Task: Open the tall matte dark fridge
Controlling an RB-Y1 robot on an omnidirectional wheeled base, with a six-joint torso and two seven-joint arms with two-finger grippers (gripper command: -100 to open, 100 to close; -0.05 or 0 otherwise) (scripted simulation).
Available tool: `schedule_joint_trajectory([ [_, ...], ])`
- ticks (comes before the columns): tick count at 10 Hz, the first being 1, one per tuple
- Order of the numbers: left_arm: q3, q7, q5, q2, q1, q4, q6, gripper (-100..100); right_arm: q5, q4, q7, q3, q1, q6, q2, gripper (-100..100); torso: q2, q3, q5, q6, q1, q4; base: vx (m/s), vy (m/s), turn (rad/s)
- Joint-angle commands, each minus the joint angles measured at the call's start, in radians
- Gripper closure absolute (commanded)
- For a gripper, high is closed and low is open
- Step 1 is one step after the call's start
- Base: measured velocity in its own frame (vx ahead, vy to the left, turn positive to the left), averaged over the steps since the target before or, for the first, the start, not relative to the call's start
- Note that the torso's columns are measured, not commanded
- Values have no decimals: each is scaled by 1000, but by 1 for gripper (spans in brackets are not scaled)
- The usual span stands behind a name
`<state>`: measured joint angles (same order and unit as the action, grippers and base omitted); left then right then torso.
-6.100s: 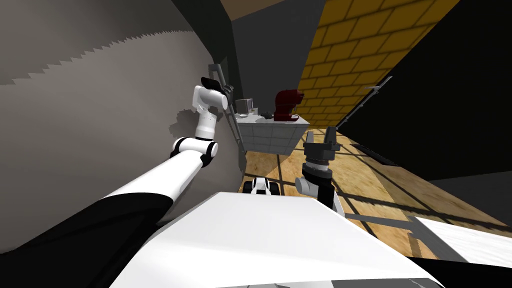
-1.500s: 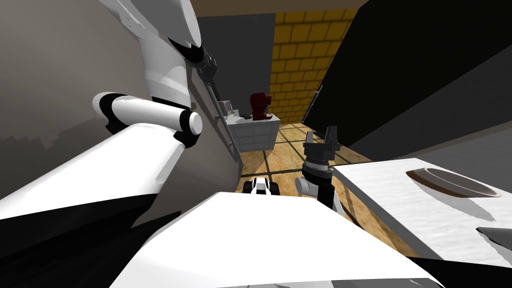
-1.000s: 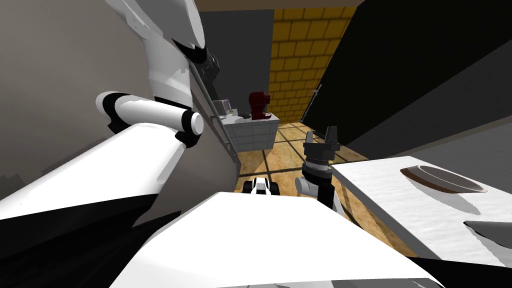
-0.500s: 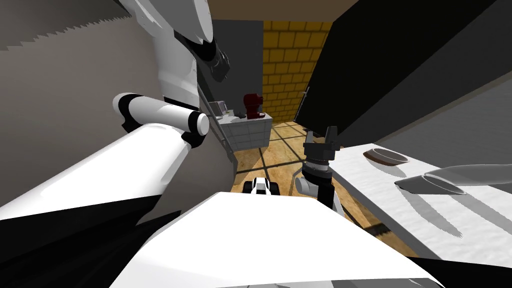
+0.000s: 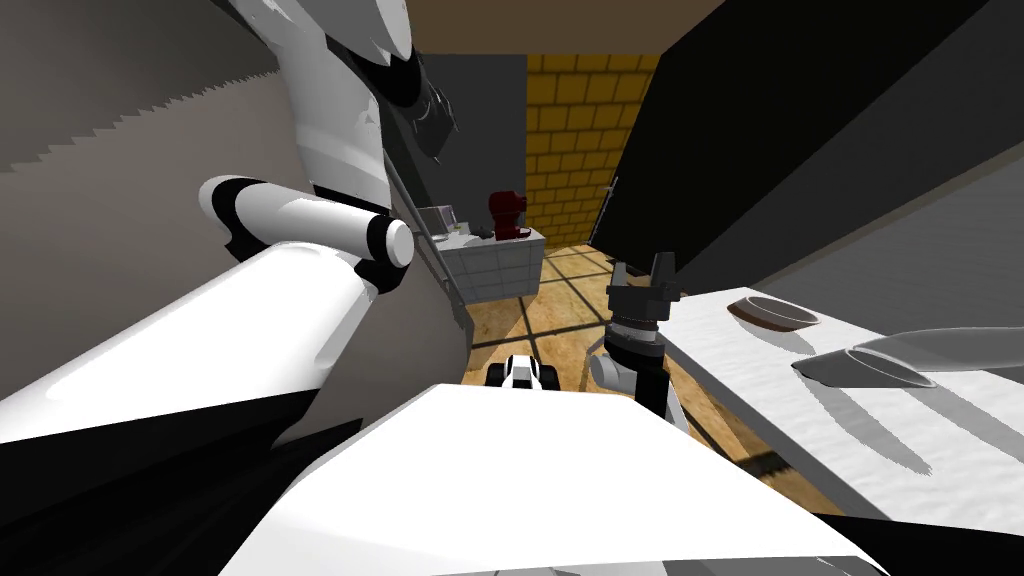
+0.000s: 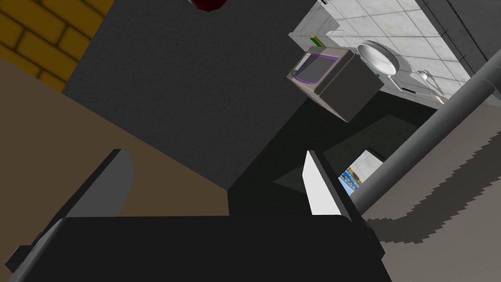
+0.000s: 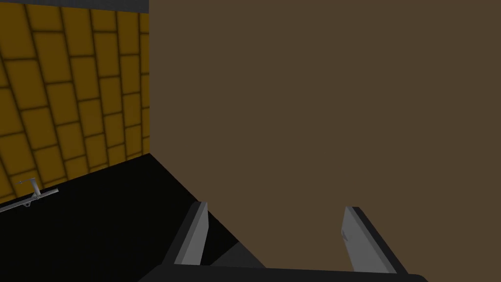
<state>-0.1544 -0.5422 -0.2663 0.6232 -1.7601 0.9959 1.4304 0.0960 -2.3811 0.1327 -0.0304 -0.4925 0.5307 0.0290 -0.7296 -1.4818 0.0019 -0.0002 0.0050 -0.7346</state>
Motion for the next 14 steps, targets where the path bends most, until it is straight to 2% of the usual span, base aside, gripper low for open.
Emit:
schedule_joint_trajectory([
  [1, 15, 15, 12, 38, -11, -7, 14, -100, 0, 0, 0, 0, 0, 0, 0, 0, -6, 4, -1, 0, -1, -2, 171, 115, 78],
  [4, 38, 40, 32, 96, -31, -26, 31, -100, 0, 0, 0, 0, 0, 0, 0, 0, -10, 7, -3, 0, -8, -4, 191, 76, 101],
  [5, 38, 40, 32, 96, -31, -26, 31, -100, 0, 0, 0, 0, 0, 0, 0, 0, -9, 6, -3, 0, -7, -4, 136, 67, 48],
  [6, 47, 51, 41, 121, -41, -34, 39, -100, 0, 0, 0, 0, 0, 0, 0, 0, -11, 7, -2, 1, -6, -4, 122, 95, 102],
  [10, 72, 79, 63, 183, -62, -54, 57, -100, 0, 0, 0, 0, 0, 0, 0, 0, -5, 4, -2, 0, -5, -2, 170, 101, 89],
  [12, 69, 75, 60, 176, -57, -53, 52, -100, 0, 0, 0, 0, 0, 0, 0, 0, -12, 8, -3, 1, -9, -4, 51, 24, 9],
  [13, 69, 75, 60, 175, -56, -53, 52, 100, 0, 0, 0, 0, 1, 0, 0, 0, -15, 10, -4, 1, -10, -6, 12, 5, 0],
  [14, 77, 70, 35, 150, -62, -43, 56, 100, 0, 0, 0, 0, 1, 0, 0, 0, -14, 10, -3, 0, -8, -6, -127, -29, -178],
])
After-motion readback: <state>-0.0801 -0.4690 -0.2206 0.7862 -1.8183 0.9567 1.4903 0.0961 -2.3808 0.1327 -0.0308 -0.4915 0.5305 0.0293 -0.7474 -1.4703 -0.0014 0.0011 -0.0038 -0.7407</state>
